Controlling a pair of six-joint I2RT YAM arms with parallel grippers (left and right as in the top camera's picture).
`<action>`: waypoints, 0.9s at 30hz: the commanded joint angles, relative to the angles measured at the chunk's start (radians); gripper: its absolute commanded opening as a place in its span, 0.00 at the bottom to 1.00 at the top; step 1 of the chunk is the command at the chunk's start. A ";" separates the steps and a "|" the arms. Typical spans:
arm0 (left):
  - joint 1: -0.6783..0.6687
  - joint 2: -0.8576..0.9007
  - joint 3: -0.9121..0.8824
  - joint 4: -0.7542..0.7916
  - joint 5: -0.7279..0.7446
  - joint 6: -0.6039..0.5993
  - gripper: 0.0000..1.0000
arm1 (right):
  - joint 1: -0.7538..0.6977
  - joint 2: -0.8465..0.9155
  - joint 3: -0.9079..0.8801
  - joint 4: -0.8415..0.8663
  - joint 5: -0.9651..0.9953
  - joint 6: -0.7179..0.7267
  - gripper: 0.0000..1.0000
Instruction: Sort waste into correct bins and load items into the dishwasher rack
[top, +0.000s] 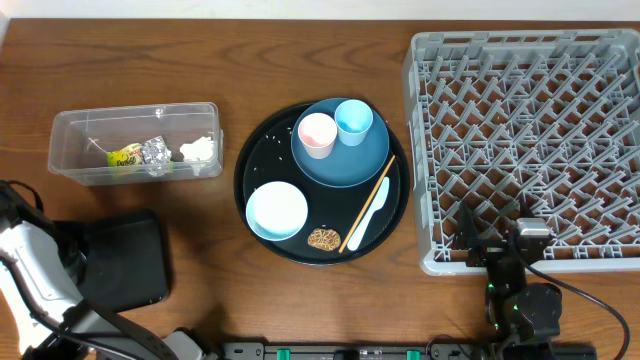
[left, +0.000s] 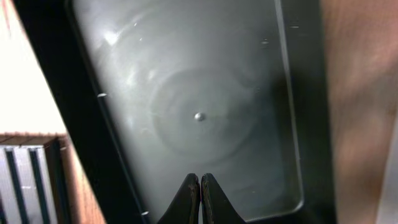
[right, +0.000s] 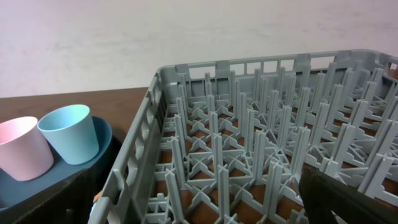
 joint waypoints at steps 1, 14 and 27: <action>0.055 -0.005 -0.007 -0.026 -0.025 -0.034 0.06 | -0.009 -0.001 -0.002 -0.002 0.004 -0.013 0.99; 0.285 -0.045 -0.007 -0.142 -0.042 -0.033 0.06 | -0.009 -0.001 -0.002 -0.002 0.004 -0.013 0.99; 0.310 -0.079 -0.007 -0.167 -0.238 -0.098 0.06 | -0.009 -0.001 -0.002 -0.002 0.004 -0.013 0.99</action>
